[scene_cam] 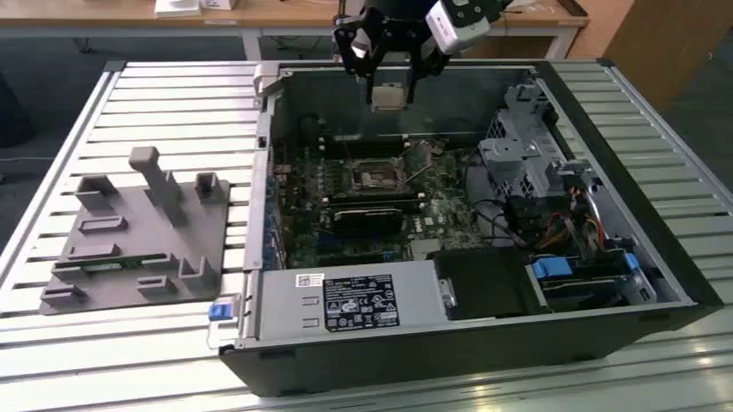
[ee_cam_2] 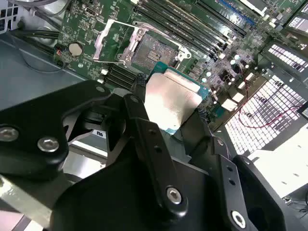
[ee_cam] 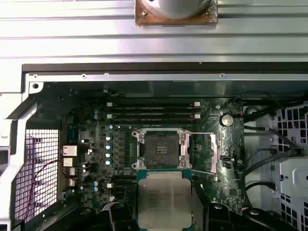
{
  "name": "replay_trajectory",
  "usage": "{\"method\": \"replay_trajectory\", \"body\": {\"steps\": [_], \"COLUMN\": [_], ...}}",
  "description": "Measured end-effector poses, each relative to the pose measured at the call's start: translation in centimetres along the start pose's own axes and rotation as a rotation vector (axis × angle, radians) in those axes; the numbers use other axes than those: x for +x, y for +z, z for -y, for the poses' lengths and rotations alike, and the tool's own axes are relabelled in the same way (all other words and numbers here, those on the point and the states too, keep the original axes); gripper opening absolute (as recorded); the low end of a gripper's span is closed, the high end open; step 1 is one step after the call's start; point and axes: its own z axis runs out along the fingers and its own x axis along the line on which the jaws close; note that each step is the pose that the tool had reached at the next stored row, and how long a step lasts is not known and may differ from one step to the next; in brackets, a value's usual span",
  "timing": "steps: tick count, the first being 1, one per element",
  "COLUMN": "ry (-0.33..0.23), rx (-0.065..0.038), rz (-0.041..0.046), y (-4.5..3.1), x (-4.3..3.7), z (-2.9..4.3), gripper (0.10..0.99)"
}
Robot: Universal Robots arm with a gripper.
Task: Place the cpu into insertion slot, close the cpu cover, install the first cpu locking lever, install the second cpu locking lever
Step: 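Place the cpu into insertion slot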
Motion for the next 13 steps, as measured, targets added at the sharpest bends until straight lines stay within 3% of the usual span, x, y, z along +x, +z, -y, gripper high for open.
{"method": "replay_trajectory", "body": {"steps": [10,13], "ry": [0.002,0.027], "rx": [0.0,0.001], "rz": [0.0002,0.0024], "y": [0.0,0.01], "x": [0.0,0.0], "z": [0.0,0.0], "gripper": [0.541,0.541]}}
